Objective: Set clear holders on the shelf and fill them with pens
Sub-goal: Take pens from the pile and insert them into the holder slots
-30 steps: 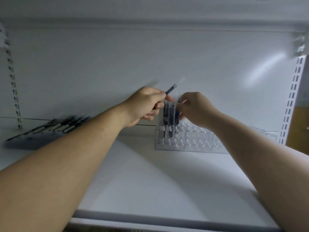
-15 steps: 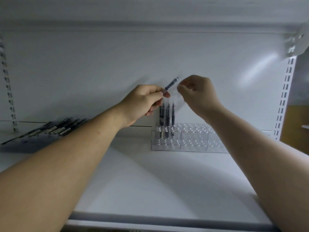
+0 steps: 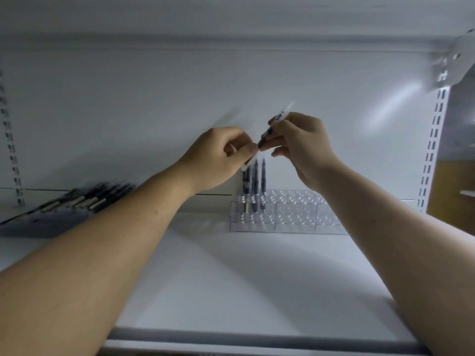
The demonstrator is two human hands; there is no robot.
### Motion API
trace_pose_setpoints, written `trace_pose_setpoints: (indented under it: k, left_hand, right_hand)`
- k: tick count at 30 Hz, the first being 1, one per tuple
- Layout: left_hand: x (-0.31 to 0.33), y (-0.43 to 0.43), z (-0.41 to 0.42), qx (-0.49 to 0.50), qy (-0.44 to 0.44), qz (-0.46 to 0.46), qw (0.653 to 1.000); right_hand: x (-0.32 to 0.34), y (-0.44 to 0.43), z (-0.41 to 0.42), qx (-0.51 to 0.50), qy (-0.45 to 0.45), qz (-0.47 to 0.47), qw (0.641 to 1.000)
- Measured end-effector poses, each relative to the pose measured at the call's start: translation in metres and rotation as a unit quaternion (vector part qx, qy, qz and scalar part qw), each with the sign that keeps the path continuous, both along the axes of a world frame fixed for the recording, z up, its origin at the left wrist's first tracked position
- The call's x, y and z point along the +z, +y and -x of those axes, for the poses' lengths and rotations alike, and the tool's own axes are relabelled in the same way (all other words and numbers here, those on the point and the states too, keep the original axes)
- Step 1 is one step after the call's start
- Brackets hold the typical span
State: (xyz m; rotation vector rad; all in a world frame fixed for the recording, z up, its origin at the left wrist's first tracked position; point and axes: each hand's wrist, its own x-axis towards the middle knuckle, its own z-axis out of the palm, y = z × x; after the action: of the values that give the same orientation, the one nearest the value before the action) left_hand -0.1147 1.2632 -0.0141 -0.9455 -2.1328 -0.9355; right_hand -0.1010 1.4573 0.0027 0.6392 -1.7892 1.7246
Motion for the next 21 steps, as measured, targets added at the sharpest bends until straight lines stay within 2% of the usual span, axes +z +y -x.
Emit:
trace_pose_setpoints:
  k: [2,5,7,14,21]
  left_hand:
    - [0.000,-0.002,0.002,0.023,0.021,0.019,0.999]
    - [-0.002,-0.006,0.006,0.050,0.043,0.049,0.997]
    - [-0.004,-0.008,0.008,0.061,0.039,0.062,0.995]
    - [-0.006,-0.008,0.010,0.080,0.000,0.074,0.994]
    - [-0.006,-0.007,0.011,0.087,-0.004,0.070,0.994]
  right_hand:
    - [0.001,0.005,0.003,-0.056,0.022,-0.018,0.998]
    - [-0.004,0.012,0.010,-0.187,0.063,-0.149,0.969]
    - [-0.009,0.013,0.013,-0.226,0.064,-0.213,0.948]
    - [-0.012,0.013,0.017,-0.228,0.041,-0.248,0.941]
    - [-0.013,0.010,0.014,-0.216,0.022,-0.259,0.941]
